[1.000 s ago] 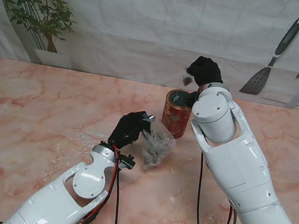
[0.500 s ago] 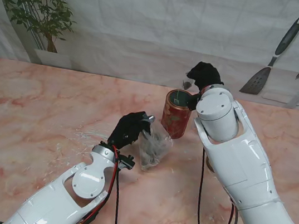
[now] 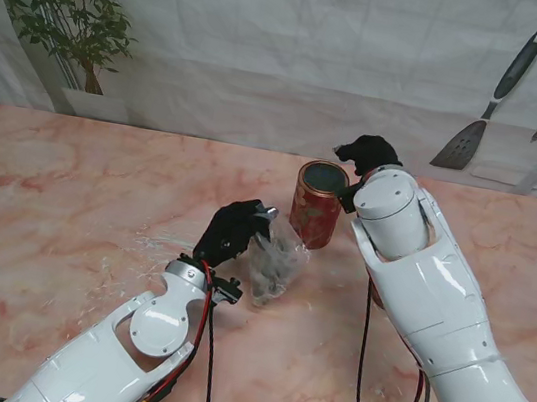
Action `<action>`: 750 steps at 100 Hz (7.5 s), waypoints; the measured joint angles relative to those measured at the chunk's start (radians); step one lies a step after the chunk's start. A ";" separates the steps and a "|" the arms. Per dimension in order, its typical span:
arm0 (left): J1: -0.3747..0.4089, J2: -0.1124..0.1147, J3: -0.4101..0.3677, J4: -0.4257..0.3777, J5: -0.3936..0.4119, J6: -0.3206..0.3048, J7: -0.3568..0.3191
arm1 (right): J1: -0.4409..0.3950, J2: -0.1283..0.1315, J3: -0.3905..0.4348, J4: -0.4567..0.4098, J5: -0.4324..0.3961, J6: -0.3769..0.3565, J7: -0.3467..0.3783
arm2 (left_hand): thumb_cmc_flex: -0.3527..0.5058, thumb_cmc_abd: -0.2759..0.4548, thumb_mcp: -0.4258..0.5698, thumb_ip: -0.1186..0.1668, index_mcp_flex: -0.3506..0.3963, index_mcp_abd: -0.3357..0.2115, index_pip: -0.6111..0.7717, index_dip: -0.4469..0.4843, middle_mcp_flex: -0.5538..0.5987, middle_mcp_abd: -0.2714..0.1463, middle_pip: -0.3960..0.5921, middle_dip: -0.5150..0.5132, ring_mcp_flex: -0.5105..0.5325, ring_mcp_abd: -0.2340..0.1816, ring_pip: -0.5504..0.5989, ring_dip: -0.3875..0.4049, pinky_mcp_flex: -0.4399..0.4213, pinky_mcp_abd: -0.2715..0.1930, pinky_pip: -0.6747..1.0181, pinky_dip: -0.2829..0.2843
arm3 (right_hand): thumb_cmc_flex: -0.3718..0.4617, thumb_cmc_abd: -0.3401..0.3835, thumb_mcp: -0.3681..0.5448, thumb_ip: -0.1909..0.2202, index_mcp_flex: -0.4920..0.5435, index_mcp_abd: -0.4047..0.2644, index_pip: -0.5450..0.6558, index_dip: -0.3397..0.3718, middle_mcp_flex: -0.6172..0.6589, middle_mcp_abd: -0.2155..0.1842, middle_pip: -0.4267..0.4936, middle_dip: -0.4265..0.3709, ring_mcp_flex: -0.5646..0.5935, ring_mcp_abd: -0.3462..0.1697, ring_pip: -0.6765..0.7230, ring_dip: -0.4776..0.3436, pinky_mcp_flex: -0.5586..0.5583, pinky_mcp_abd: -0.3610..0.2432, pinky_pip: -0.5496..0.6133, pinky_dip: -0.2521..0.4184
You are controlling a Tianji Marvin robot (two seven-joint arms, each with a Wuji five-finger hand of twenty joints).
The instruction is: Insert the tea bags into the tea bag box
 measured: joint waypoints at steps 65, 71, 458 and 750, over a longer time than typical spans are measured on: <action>0.003 0.000 -0.005 -0.004 0.000 0.000 0.004 | -0.080 0.078 0.018 -0.129 -0.230 -0.059 0.149 | 0.000 0.000 0.000 0.000 0.000 0.000 0.000 0.000 0.000 0.000 0.000 0.000 0.000 0.000 0.000 0.000 0.000 0.000 0.000 0.000 | -0.093 0.078 -0.075 0.086 -0.126 0.003 -0.324 0.109 -0.060 0.025 -0.347 -0.297 -0.041 0.000 -0.341 -0.154 -0.061 -0.031 -0.197 -0.057; 0.003 0.000 -0.005 -0.004 -0.001 0.000 0.004 | -0.103 0.097 0.027 -0.155 -0.282 -0.082 0.191 | 0.000 0.000 0.000 0.000 0.000 0.000 0.000 0.000 0.000 0.000 0.000 0.000 0.000 0.000 0.000 0.000 0.000 0.000 0.000 0.000 | -0.105 0.081 -0.094 0.086 -0.171 0.002 -0.362 0.091 -0.088 0.025 -0.401 -0.342 -0.068 -0.012 -0.424 -0.194 -0.089 -0.056 -0.266 -0.089; -0.071 0.057 -0.337 0.078 0.404 0.691 0.042 | -0.747 0.132 0.350 -0.261 0.130 -0.633 0.214 | -0.023 0.040 -0.002 0.000 -0.039 -0.022 0.042 -0.016 -0.075 -0.010 -0.046 0.000 -0.034 0.006 -0.012 -0.005 -0.036 0.011 -0.077 -0.049 | -0.015 0.099 -0.245 0.092 -0.195 0.066 -0.634 0.096 -0.084 0.006 -0.531 -0.406 -0.063 -0.048 -0.671 -0.290 -0.070 -0.093 -0.486 -0.048; 0.091 0.099 -0.141 0.048 0.590 0.156 0.116 | -0.715 0.136 0.389 -0.223 -0.200 -0.563 0.142 | -0.545 0.073 0.001 0.012 -0.495 -0.048 -0.971 -0.524 -0.779 0.096 -0.555 -0.168 -0.839 0.237 -0.526 -0.063 -1.095 0.688 -0.914 0.082 | -0.043 -0.124 -0.097 0.061 -0.177 0.050 -0.531 0.088 -0.089 0.004 -0.496 -0.406 -0.075 -0.049 -0.622 -0.279 -0.087 -0.145 -0.519 -0.074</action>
